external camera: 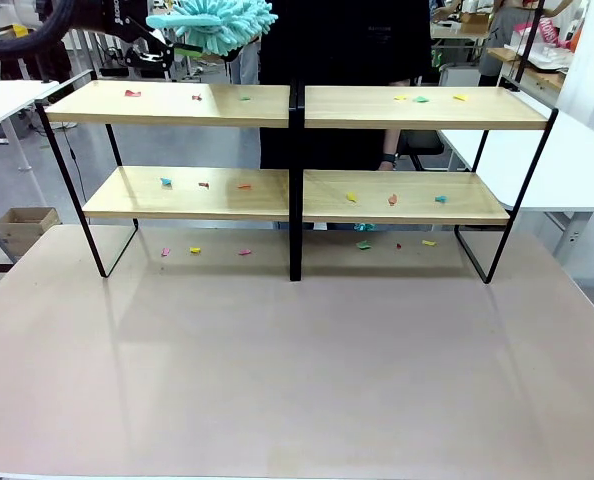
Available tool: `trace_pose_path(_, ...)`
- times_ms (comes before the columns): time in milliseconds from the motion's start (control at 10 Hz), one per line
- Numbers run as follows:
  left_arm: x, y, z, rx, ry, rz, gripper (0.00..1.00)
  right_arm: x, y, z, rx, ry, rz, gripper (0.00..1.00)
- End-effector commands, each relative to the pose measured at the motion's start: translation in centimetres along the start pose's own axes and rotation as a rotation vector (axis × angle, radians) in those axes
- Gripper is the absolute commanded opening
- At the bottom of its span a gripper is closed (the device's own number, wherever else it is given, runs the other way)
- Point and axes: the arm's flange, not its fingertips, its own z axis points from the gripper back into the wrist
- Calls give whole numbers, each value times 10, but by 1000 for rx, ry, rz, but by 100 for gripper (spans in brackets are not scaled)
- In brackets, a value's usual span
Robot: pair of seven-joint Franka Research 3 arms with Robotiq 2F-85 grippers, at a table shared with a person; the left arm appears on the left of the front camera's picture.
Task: Clean the shelves.
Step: Pick up the Duster when the human hands it over.
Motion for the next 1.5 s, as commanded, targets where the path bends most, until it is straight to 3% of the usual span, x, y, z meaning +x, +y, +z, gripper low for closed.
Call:
trace_pose_path(0,-2,-4,-1,-7,-8,-6,37,0,1,0,7,-1,-3,100)
trace_pose_path(100,-3,-4,-1,-13,-8,-9,0,0,1,0,7,-1,-3,100)
trace_pose_path(1000,-12,-14,9,-51,29,-59,0,0,1,0,7,-1,-3,100)
trace_pose_path(1200,-50,-46,56,-58,103,-204,0,0,1,0,7,-1,-3,100)
trace_pose_path(1400,-99,-70,127,16,94,-315,0,0,1,0,7,-1,-3,100)
